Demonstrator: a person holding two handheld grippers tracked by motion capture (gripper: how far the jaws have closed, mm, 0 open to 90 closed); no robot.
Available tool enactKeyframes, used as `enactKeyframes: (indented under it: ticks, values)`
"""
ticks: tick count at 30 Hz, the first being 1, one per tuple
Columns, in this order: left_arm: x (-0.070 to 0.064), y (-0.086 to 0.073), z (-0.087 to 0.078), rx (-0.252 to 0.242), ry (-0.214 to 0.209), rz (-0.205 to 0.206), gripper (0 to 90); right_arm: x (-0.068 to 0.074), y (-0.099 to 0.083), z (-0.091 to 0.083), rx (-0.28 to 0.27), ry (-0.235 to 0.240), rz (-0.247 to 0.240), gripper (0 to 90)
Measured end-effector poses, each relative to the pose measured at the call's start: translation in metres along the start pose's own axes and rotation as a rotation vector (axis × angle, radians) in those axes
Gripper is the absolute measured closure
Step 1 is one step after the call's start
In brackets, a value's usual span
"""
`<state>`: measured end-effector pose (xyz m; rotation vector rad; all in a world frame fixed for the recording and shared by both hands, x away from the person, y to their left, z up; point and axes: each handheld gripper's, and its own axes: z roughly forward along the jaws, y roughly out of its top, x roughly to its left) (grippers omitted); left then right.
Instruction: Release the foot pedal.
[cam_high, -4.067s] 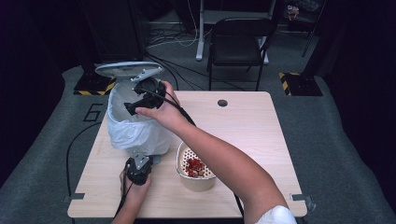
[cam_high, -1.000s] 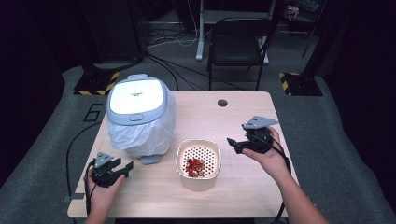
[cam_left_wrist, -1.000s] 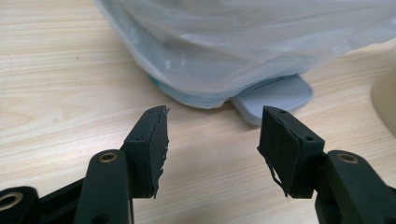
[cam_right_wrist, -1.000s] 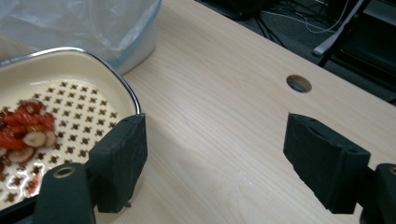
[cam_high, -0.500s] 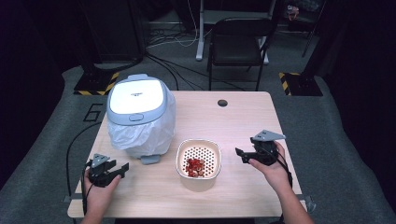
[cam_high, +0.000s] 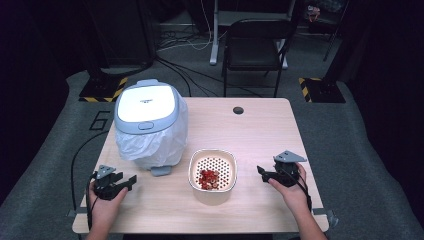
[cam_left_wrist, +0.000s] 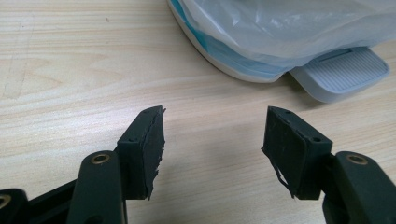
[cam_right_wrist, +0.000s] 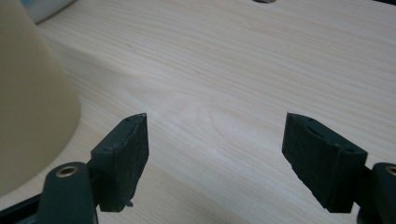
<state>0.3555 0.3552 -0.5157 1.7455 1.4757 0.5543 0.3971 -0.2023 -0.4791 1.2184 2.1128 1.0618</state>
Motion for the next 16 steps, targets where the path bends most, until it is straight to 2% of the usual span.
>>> enactKeyframes:
  ticks: [3, 4, 5, 8, 11, 14, 16]
  values:
    - [0.002, -0.001, 0.001, 0.001, 0.005, -0.002, 37.3, -0.006, -0.011, 0.004, 0.004, -0.014, 0.014, 22.6]
    - [0.004, -0.001, 0.001, 0.021, 0.003, 0.013, 37.0, -0.007, -0.013, 0.004, 0.006, -0.018, 0.018, 22.6]
    - [0.002, -0.001, 0.002, 0.002, 0.009, -0.008, 37.0, -0.007, -0.013, 0.004, 0.006, -0.018, 0.018, 22.6]
    - [0.003, -0.002, 0.004, 0.003, 0.009, -0.006, 35.9, -0.011, -0.019, 0.008, 0.029, -0.041, 0.013, 22.6]
    - [0.002, -0.002, 0.005, 0.009, 0.013, 0.005, 35.9, -0.013, -0.022, 0.010, 0.046, -0.035, 0.034, 22.6]
    - [0.002, -0.002, 0.008, 0.012, 0.026, 0.013, 36.4, -0.015, -0.026, 0.013, 0.054, -0.046, 0.031, 22.4]
    - [0.002, -0.003, 0.009, 0.022, 0.034, 0.006, 36.4, -0.016, -0.027, 0.014, 0.058, -0.053, 0.039, 21.7]
